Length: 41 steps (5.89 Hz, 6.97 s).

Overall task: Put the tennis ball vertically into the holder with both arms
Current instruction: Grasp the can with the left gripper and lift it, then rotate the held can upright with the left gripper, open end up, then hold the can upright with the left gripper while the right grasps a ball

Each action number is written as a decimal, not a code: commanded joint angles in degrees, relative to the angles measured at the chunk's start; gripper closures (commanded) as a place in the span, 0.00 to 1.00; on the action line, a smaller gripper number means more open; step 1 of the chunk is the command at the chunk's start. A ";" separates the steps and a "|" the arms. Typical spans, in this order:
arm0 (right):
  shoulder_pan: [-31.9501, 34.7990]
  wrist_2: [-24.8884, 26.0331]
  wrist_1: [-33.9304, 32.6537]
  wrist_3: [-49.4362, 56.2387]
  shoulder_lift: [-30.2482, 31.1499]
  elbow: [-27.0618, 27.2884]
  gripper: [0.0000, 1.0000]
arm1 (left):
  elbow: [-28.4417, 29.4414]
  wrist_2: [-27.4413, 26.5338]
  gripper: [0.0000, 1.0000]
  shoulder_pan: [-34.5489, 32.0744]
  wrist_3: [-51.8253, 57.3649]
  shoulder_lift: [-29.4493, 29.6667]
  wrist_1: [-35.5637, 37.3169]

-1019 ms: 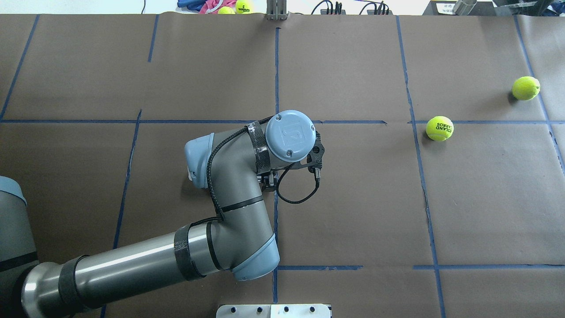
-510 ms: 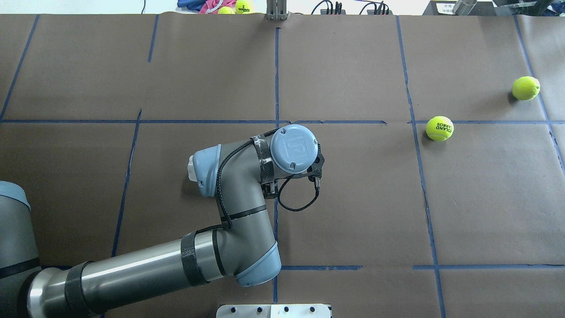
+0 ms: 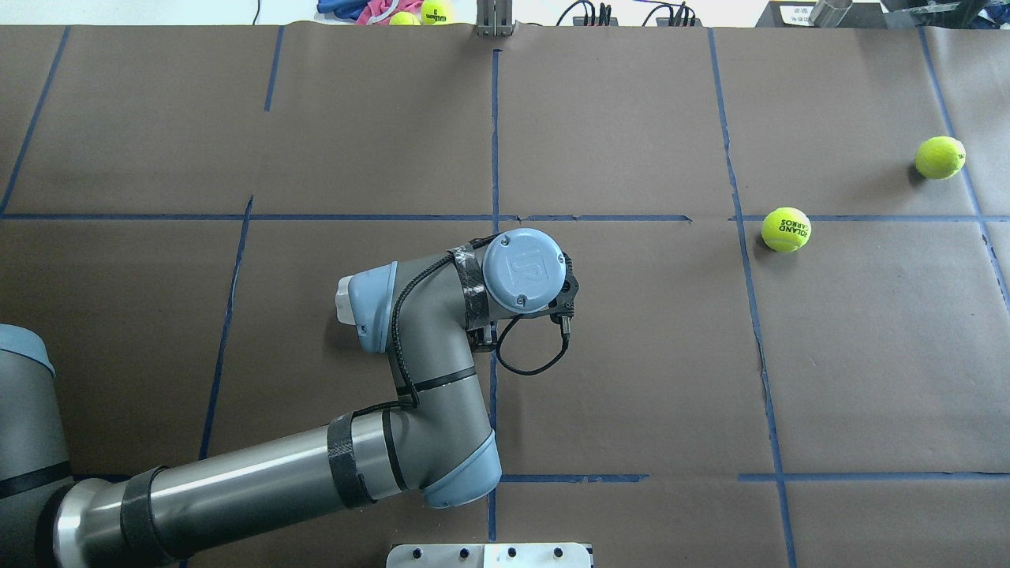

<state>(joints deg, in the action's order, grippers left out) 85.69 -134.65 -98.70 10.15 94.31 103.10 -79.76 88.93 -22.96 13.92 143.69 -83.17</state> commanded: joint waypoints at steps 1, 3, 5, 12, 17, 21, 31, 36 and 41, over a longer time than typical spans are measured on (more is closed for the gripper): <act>0.00 0.00 0.00 -0.04 0.00 0.00 0.00 | 0.04 -0.25 0.00 0.02 0.06 -0.77 -0.15; -0.09 0.00 0.00 -0.04 0.00 0.00 0.00 | 0.04 -0.25 0.00 -0.06 -0.03 -1.04 -0.41; -0.09 0.00 0.00 -0.04 0.00 0.09 0.00 | 0.04 -0.25 0.00 -0.06 -0.20 -2.71 -3.47; -0.18 -0.26 0.09 -0.13 -0.09 0.44 0.00 | -11.58 -0.25 0.24 -3.92 -2.21 -3.77 -9.99; -3.67 -5.89 5.57 -0.31 -1.66 -1.57 0.00 | -12.54 -8.05 0.23 -4.73 -36.89 -13.59 -68.16; -9.65 -5.19 26.80 -20.04 -4.90 -6.24 0.00 | 1.87 -26.43 0.23 3.36 -38.00 -15.19 -102.17; -34.78 23.26 37.27 -52.87 -12.30 -5.35 0.00 | 0.92 -27.67 0.22 6.53 -32.74 -19.85 -103.69; -37.53 28.55 37.27 -51.64 -16.15 -12.45 0.01 | 0.57 -27.67 0.21 6.44 -32.55 -19.85 -103.69; -38.06 29.35 37.35 -51.55 -16.08 -13.53 0.14 | 0.57 -27.67 0.20 6.44 -32.55 -19.85 -103.77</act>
<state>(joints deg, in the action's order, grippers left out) 47.75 -105.34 -61.35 -41.46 78.24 89.80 -79.19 61.26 -16.52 -18.63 123.84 -186.88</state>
